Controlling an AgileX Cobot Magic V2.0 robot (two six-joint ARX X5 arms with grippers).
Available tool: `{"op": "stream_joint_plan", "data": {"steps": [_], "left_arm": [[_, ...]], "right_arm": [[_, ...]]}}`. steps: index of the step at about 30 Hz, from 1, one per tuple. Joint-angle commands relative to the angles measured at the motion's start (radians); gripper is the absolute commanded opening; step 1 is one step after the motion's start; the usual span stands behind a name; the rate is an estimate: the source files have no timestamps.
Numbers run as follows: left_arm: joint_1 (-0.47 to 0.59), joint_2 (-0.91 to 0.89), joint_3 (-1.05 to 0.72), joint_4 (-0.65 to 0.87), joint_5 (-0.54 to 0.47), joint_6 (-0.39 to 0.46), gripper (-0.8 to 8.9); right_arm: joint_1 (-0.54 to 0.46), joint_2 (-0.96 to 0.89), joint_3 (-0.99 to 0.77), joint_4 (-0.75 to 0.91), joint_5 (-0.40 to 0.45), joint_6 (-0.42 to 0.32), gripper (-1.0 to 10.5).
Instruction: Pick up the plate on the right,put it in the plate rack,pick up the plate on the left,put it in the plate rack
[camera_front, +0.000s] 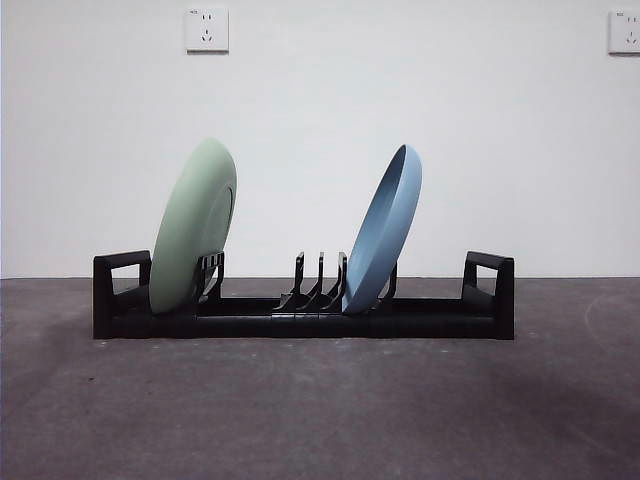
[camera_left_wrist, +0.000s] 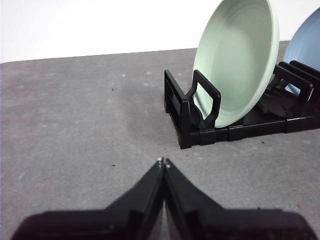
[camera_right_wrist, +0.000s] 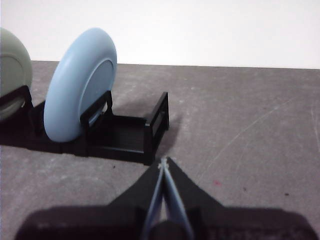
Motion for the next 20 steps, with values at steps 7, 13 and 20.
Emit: {"op": "stream_joint_plan", "data": {"steps": [7, 13, 20], "left_arm": [[0.003, -0.003, -0.014, 0.003, -0.002, -0.002, -0.03], [0.003, -0.003, -0.014, 0.003, -0.002, -0.002, -0.03], [0.003, -0.003, -0.014, 0.003, -0.002, -0.002, -0.03]], "right_arm": [[-0.002, -0.044, -0.102, 0.039, 0.005, 0.073, 0.0], [0.0, -0.044, -0.102, 0.01, 0.002, 0.09, 0.0], [0.0, -0.044, -0.101, 0.013, 0.004, 0.115, 0.0]]}}
